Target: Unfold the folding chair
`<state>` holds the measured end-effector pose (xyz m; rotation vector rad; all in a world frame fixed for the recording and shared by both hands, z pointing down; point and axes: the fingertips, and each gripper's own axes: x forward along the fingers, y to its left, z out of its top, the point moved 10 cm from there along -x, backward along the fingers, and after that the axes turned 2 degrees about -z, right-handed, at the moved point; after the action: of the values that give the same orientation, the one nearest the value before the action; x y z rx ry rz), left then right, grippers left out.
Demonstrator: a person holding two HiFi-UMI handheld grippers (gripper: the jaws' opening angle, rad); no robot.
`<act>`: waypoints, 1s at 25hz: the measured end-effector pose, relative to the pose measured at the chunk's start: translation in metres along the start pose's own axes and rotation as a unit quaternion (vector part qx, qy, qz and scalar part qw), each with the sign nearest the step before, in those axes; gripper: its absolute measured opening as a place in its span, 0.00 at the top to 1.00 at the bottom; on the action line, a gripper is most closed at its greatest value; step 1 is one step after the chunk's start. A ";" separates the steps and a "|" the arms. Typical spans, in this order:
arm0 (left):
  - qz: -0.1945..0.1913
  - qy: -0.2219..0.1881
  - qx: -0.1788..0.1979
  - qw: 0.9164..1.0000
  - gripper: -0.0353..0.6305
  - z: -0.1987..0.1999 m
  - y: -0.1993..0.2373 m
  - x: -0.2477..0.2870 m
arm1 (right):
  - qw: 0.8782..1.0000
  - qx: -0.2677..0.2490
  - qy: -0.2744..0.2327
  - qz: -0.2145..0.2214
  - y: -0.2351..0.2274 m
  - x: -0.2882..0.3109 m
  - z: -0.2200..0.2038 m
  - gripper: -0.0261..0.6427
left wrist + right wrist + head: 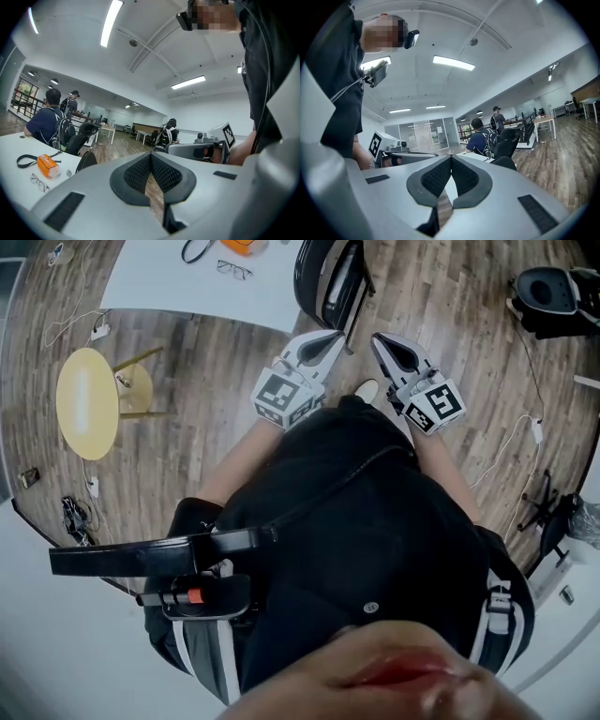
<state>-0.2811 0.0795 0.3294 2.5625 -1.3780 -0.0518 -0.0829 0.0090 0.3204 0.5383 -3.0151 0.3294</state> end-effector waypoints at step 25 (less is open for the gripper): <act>0.085 0.092 -0.006 0.992 0.96 0.012 0.107 0.085 | 0.999 -0.006 -0.002 0.052 -0.097 0.090 0.002 0.95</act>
<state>-0.3226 -0.0497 0.3479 2.3611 -1.5120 0.1999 -0.1332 -0.1106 0.3467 0.3825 -3.0532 0.3170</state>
